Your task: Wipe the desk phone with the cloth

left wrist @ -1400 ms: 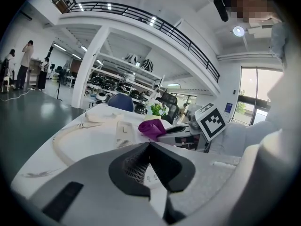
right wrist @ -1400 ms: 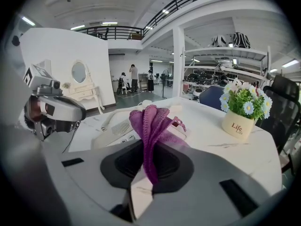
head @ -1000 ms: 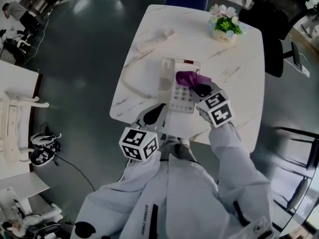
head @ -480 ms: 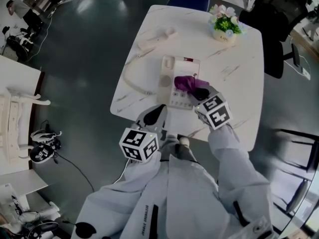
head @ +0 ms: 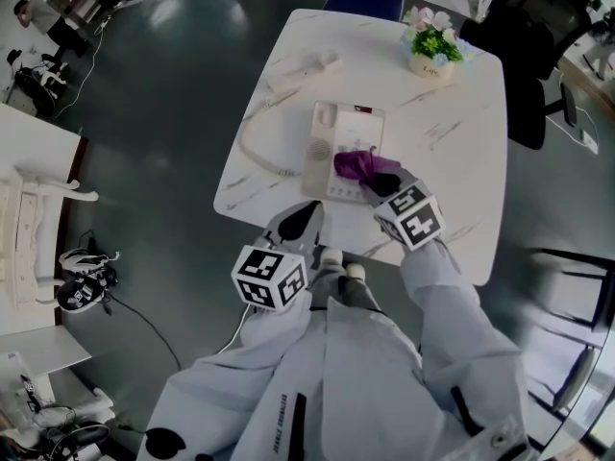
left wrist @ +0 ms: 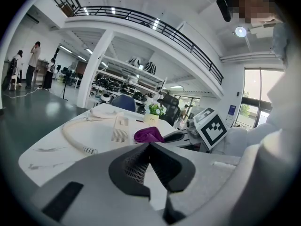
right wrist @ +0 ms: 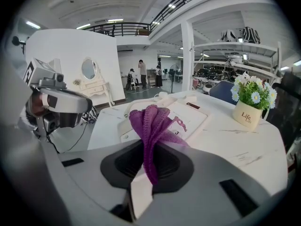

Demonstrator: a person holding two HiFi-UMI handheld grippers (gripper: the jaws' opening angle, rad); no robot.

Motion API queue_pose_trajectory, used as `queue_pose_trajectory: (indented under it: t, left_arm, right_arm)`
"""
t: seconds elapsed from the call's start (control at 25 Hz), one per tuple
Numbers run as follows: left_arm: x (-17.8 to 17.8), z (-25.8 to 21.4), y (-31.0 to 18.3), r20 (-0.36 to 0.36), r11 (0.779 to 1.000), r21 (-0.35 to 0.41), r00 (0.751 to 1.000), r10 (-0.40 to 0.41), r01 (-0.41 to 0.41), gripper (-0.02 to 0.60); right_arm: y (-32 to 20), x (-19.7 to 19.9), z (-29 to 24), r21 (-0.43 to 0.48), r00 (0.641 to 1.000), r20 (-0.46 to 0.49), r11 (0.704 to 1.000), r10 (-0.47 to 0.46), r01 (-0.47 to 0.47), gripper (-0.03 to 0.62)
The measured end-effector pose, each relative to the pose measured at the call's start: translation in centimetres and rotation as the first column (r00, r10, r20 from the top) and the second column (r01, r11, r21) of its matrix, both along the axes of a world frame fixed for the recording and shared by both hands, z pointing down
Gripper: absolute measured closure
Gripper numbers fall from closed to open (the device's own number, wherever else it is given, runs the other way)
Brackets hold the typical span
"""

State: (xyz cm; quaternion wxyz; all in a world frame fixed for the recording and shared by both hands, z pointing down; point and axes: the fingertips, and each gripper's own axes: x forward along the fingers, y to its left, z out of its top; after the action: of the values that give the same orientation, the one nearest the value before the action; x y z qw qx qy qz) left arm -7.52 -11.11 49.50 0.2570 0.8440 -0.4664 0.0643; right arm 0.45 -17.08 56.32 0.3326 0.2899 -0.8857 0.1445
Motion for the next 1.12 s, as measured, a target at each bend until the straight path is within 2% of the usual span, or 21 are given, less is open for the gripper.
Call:
queue_pose_trajectory:
  t: [1.12]
  left_arm:
    - [-0.6, -0.5, 3.0, -0.011, 0.999, 0.014, 0.999, -0.036, 0.036, 0.583]
  right_arm:
    - [4.6, -0.6, 1.0, -0.046, 0.998, -0.024, 0.998, -0.051, 0.050, 0.557]
